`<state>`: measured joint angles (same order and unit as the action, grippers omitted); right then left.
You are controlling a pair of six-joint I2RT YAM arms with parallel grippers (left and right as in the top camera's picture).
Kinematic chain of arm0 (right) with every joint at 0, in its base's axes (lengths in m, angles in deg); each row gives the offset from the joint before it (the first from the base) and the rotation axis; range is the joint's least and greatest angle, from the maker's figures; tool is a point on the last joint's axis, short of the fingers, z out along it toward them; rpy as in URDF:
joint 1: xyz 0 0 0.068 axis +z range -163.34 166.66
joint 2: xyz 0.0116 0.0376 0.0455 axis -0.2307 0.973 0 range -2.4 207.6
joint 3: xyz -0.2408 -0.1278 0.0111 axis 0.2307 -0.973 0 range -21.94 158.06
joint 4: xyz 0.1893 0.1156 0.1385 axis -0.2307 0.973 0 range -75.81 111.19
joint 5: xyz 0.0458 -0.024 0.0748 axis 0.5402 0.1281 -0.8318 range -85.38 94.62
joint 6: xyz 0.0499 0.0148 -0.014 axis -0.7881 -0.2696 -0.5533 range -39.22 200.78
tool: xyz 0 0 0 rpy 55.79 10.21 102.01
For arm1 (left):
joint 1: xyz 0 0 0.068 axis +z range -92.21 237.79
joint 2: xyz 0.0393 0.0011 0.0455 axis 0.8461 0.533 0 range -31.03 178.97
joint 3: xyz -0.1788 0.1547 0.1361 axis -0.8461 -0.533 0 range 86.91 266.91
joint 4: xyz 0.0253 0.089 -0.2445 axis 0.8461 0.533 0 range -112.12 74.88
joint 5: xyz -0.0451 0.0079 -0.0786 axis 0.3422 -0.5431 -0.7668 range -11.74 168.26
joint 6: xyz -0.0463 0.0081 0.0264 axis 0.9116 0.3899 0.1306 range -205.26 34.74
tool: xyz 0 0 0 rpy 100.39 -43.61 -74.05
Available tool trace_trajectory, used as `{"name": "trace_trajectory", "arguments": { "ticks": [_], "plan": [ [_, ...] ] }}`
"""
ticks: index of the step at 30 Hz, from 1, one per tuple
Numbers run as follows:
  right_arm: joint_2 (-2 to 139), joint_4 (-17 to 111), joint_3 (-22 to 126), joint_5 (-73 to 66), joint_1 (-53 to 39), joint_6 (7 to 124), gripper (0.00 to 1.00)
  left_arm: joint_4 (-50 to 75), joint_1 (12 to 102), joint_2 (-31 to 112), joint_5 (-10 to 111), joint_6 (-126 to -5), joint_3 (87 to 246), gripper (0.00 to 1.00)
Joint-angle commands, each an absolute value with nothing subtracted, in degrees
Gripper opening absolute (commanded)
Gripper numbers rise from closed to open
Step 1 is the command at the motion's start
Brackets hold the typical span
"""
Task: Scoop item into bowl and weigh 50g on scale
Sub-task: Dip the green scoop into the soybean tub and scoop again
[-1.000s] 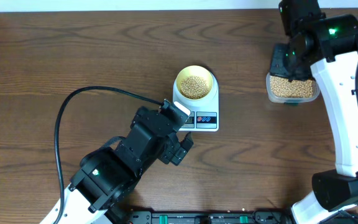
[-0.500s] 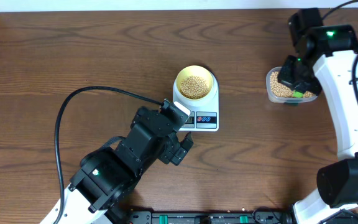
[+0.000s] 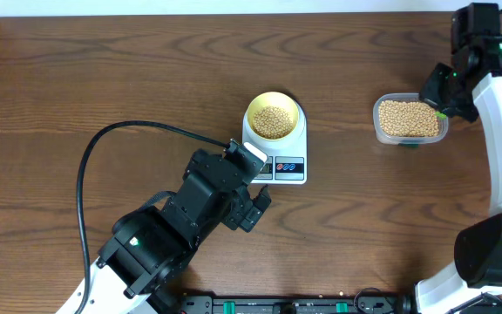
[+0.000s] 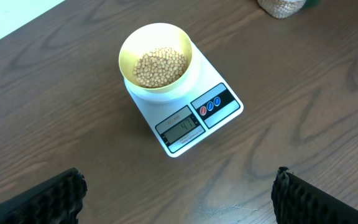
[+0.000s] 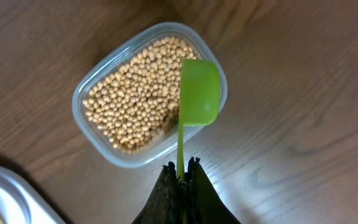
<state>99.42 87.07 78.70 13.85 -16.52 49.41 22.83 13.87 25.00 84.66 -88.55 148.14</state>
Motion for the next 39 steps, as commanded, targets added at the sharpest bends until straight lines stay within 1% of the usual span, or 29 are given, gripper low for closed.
{"name": "trace_trajectory", "arguments": {
  "ticks": [1, 7, 21, 31, 39],
  "plan": [
    [99.96, 85.21, 76.13, 12.54, -16.67, 50.87, 0.01, 22.79, 14.11, 24.69, 85.40, -89.33, 149.87, 0.98],
    [99.99, 80.64, 70.42, 9.13, -16.67, 50.89, 0.01, 22.76, 14.11, 24.69, 85.40, -89.33, 149.87, 0.98],
    [99.99, 73.37, 62.77, 8.06, -16.67, 51.31, 0.01, 22.76, 14.11, 24.69, 85.40, -89.33, 149.87, 0.98],
    [100.90, 69.89, 61.72, 7.75, -16.67, 51.29, 0.01, 22.79, 14.11, 24.69, 85.40, -89.33, 149.87, 0.98],
    [102.63, 66.17, 61.72, 2.18, -16.70, 51.27, 0.01, 22.76, 14.11, 24.69, 85.40, -89.33, 149.87, 0.98]
  ]
}}
